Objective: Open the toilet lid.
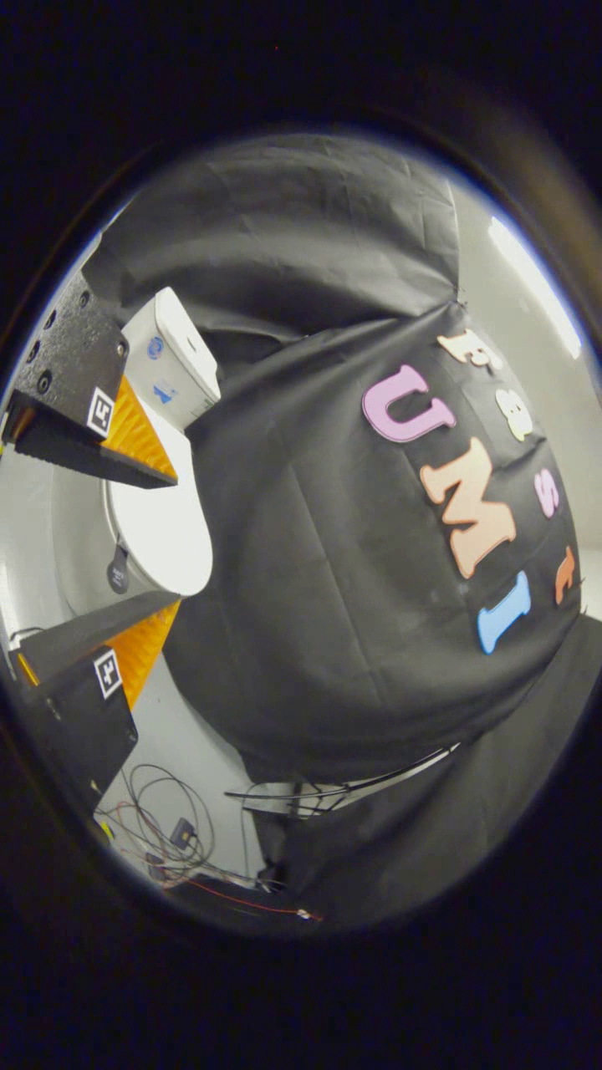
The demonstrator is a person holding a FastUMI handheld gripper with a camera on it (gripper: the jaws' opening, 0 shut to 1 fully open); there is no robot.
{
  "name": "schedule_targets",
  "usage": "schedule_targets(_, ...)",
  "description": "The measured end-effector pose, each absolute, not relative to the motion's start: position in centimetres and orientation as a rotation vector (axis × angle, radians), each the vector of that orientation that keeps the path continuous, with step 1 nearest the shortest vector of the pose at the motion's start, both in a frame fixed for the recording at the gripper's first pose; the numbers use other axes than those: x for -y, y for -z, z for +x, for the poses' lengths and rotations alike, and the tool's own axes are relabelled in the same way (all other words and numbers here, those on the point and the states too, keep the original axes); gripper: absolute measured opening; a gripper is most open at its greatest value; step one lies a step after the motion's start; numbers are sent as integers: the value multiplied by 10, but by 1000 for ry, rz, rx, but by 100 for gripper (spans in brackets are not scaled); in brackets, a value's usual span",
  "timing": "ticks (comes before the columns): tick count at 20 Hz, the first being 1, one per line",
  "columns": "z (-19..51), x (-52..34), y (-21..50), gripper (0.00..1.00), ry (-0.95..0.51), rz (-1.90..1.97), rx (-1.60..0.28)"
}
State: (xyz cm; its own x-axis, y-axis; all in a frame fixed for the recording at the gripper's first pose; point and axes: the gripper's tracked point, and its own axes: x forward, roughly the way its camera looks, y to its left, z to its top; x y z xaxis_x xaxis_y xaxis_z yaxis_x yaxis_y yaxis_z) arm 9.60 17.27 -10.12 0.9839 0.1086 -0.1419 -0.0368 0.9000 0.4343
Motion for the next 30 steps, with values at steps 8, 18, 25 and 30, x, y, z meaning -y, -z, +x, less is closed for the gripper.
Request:
schedule_targets(8, 121, -176, 145, 73, -107, 732, -204)
schedule_targets(18, 159, -185, 207, 70, -104, 1064, -279)
schedule_targets(25, 200, -209, 228, 69, -131, 1220, -324)
schedule_targets(30, 220, -212, 243, 64, -89, 1308, -314)
